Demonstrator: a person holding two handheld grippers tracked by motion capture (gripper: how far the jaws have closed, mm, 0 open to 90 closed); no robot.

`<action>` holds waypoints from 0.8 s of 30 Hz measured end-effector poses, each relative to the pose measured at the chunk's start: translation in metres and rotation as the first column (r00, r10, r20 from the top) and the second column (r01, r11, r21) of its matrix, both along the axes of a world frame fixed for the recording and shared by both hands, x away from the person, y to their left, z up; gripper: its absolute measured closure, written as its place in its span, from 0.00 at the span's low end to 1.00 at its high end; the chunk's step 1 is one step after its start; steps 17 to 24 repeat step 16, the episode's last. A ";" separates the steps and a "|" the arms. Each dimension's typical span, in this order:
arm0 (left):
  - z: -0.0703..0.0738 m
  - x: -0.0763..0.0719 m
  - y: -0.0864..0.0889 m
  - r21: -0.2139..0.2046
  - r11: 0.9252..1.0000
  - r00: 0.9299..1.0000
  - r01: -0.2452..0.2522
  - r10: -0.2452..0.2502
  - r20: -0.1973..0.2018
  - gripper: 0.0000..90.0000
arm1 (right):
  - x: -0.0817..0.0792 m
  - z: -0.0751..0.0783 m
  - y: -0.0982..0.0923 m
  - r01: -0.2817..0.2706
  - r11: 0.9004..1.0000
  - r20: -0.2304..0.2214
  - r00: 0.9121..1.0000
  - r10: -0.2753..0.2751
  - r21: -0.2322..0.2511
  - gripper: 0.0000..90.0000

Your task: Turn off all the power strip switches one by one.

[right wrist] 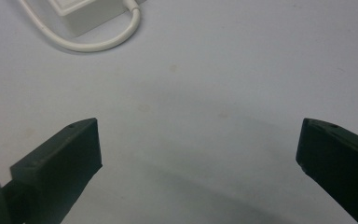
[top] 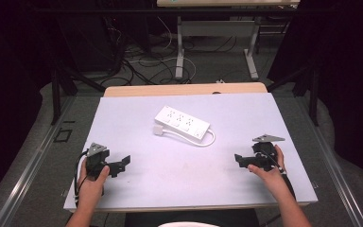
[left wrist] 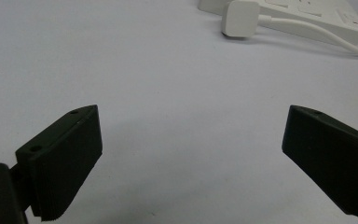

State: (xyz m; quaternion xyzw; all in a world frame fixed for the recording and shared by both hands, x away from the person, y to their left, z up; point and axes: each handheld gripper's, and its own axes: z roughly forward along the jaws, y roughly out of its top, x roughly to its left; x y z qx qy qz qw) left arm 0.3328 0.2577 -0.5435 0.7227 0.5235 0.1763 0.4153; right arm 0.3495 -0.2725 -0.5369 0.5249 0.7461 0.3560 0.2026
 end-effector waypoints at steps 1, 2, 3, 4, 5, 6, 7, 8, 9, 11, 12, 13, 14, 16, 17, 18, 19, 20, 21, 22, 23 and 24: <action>0.000 0.000 0.000 0.000 1.000 1.000 0.002 -0.002 -0.001 0.06 | -0.001 0.000 -0.001 0.011 1.000 0.011 1.000 -0.011 -0.003 0.00; 0.000 0.000 0.000 -0.001 1.000 1.000 0.000 0.000 0.000 0.06 | -0.001 0.000 -0.002 0.024 1.000 0.019 1.000 -0.024 -0.005 0.00; 0.000 0.000 0.000 -0.001 1.000 1.000 0.001 -0.001 0.000 0.06 | -0.001 -0.001 -0.003 0.035 0.999 0.023 0.999 -0.035 -0.004 0.00; 0.000 0.000 0.000 -0.001 1.000 1.000 0.002 -0.002 -0.001 0.05 | -0.001 -0.001 -0.004 0.045 0.999 0.017 0.999 -0.045 0.003 0.00; 0.000 0.000 0.000 -0.001 1.000 1.000 0.002 -0.002 -0.001 0.06 | -0.001 -0.001 -0.005 0.044 0.999 0.018 0.999 -0.044 0.009 0.00; 0.000 0.000 0.000 -0.001 1.000 1.000 0.002 -0.002 -0.001 0.06 | -0.002 -0.001 -0.006 0.044 0.999 0.019 0.999 -0.044 0.014 0.00; 0.000 0.000 0.000 -0.001 1.000 1.000 0.002 -0.002 -0.002 0.06 | -0.002 -0.002 -0.006 0.050 0.999 0.016 0.999 -0.050 0.020 0.00; 0.000 0.000 0.001 -0.001 1.000 1.000 0.004 -0.004 -0.003 0.06 | -0.002 -0.003 -0.006 0.051 0.999 0.014 0.999 -0.051 0.015 0.00; 0.000 0.000 0.001 0.000 1.000 1.000 0.004 -0.004 -0.002 0.05 | -0.002 -0.003 -0.007 0.053 0.999 0.010 0.999 -0.053 0.009 0.00; -0.001 0.000 0.000 -0.005 1.000 1.000 0.001 0.000 0.003 0.06 | -0.002 -0.004 -0.007 0.065 0.998 0.005 0.998 -0.065 0.001 0.00; 0.000 0.000 0.001 -0.005 1.000 1.000 0.006 -0.006 -0.006 0.05 | -0.002 -0.004 -0.007 0.062 0.998 0.005 0.998 -0.062 -0.004 0.00; 0.000 0.000 0.001 -0.006 1.000 1.000 0.006 -0.006 -0.004 0.05 | -0.002 -0.004 -0.008 0.061 0.998 0.011 0.998 -0.061 -0.014 0.00; 0.000 0.000 0.001 -0.006 1.000 1.000 0.008 -0.008 -0.007 0.05 | -0.003 -0.003 -0.008 0.065 0.998 0.016 0.998 -0.065 -0.016 0.00; -0.001 0.000 0.001 -0.008 1.000 1.000 0.005 -0.005 -0.002 0.05 | -0.003 -0.003 -0.010 0.076 0.997 0.021 0.997 -0.076 -0.029 0.00; -0.001 0.000 0.001 -0.008 1.000 1.000 0.005 -0.005 -0.002 0.05 | -0.003 -0.003 -0.010 0.076 0.997 0.021 0.997 -0.076 -0.029 0.00; -0.001 0.000 0.001 -0.008 1.000 1.000 0.005 -0.005 -0.002 0.05 | -0.003 -0.003 -0.010 0.076 0.997 0.021 0.997 -0.076 -0.029 0.00; -0.001 0.000 0.001 -0.008 1.000 1.000 0.005 -0.005 -0.002 0.05 | -0.003 -0.003 -0.010 0.076 0.997 0.021 0.997 -0.076 -0.029 0.00; -0.001 0.000 0.001 -0.008 1.000 1.000 0.005 -0.005 -0.002 0.05 | -0.003 -0.003 -0.010 0.076 0.997 0.021 0.997 -0.076 -0.029 0.00; -0.001 0.000 0.001 -0.008 1.000 1.000 0.005 -0.005 -0.002 0.05 | -0.003 -0.003 -0.010 0.076 0.997 0.021 0.997 -0.076 -0.029 0.00; -0.001 0.000 0.001 -0.008 1.000 1.000 0.005 -0.005 -0.002 0.05 | -0.003 -0.003 -0.010 0.076 0.997 0.021 0.997 -0.076 -0.029 0.00; -0.001 0.000 0.001 -0.008 1.000 1.000 0.005 -0.005 -0.002 0.05 | -0.003 -0.003 -0.010 0.076 0.997 0.021 0.997 -0.076 -0.029 0.00; -0.001 0.000 0.001 -0.008 1.000 1.000 0.005 -0.005 -0.002 0.05 | -0.003 -0.003 -0.010 0.076 0.997 0.021 0.997 -0.076 -0.029 0.00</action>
